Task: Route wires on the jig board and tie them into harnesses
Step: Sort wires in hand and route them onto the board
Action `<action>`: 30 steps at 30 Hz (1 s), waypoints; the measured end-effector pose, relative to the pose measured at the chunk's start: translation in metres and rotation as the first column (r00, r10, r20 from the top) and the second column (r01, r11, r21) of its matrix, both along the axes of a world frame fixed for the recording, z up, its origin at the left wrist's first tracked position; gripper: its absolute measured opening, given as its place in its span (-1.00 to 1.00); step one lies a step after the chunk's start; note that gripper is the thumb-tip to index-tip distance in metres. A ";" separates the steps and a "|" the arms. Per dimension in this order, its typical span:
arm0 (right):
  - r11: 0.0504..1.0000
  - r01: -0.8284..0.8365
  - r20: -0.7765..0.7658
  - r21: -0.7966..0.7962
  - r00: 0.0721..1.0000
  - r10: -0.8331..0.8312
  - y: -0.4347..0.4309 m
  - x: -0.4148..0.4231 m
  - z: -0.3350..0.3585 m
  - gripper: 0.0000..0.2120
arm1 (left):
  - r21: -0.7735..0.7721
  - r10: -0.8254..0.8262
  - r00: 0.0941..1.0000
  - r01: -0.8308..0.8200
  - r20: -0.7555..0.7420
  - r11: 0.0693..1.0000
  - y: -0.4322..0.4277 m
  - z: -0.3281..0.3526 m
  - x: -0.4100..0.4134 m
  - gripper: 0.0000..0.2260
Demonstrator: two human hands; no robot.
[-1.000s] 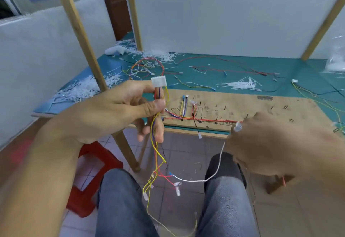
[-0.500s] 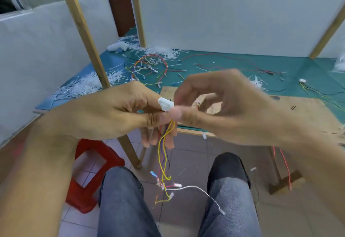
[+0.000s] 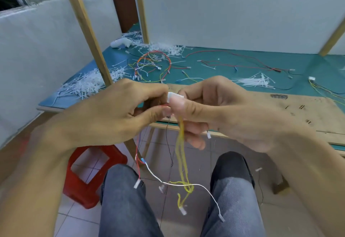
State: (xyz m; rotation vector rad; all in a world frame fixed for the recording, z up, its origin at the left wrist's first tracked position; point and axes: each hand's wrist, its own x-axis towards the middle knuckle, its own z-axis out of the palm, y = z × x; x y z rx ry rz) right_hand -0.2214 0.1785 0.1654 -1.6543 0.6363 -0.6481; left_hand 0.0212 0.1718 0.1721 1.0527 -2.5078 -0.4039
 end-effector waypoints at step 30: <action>0.958 0.275 0.033 -0.078 0.961 -0.273 -0.031 -0.020 -0.054 -0.82 | 0.606 0.376 0.565 0.295 -0.734 0.739 -0.015 -0.063 0.019 -0.70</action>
